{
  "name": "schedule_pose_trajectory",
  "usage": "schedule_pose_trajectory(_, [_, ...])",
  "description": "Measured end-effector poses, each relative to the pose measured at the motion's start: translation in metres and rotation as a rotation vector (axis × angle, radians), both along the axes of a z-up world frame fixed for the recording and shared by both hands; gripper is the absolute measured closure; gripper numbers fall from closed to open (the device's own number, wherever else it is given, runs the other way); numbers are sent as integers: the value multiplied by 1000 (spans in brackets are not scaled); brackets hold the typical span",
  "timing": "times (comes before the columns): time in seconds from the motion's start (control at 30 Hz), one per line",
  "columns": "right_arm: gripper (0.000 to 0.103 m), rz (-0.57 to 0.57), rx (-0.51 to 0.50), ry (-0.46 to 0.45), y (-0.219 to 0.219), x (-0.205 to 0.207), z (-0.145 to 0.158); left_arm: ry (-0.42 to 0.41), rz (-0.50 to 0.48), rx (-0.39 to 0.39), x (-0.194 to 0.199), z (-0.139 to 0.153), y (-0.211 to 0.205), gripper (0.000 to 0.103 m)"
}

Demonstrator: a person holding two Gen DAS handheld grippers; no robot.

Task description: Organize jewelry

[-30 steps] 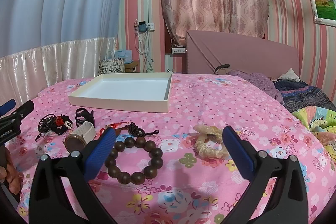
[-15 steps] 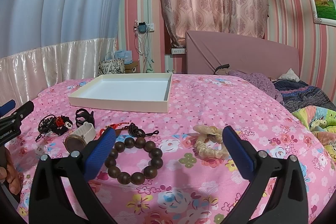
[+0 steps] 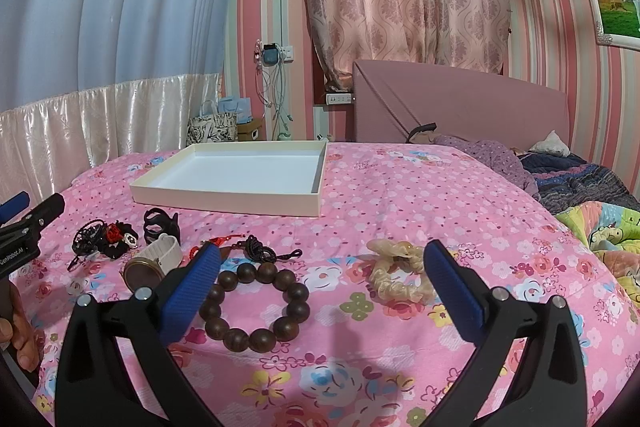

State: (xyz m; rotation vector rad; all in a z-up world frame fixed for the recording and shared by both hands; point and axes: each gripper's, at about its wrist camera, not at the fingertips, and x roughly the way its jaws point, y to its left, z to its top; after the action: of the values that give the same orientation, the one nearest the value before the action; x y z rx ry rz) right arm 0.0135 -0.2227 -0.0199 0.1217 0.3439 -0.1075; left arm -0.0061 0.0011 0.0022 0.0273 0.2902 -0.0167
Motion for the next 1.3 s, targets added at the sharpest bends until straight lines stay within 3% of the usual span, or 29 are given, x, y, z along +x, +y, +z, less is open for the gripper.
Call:
schedule_pose_trajectory(0.2, [2, -7, 18, 7, -4, 1, -1, 7, 4, -9, 2, 0, 1, 3])
schedule_pose_trajectory(0.4, [2, -4, 77, 33, -15, 6, -4, 12, 40, -100, 2, -1, 26, 3])
schedule_pose_trajectory(0.47, [2, 13, 106, 55, -20, 9, -6, 58, 32, -140, 4, -2, 40, 3])
schedule_pose_trajectory(0.7, [2, 39, 113, 107, -27, 7, -10, 183, -2, -21, 11, -9, 59, 3])
schedule_pose_trajectory(0.93, [13, 189, 84, 153, 26, 25, -2, 246, -26, 14, 34, -15, 57, 3])
schedule_pose_trajectory(1.07, [13, 266, 80, 178, 67, 41, 1, 273, -26, 22, 46, -16, 68, 3])
schedule_pose_trajectory(1.3, [13, 294, 72, 259, 127, 70, -10, 350, -44, 9, 60, -24, 94, 3])
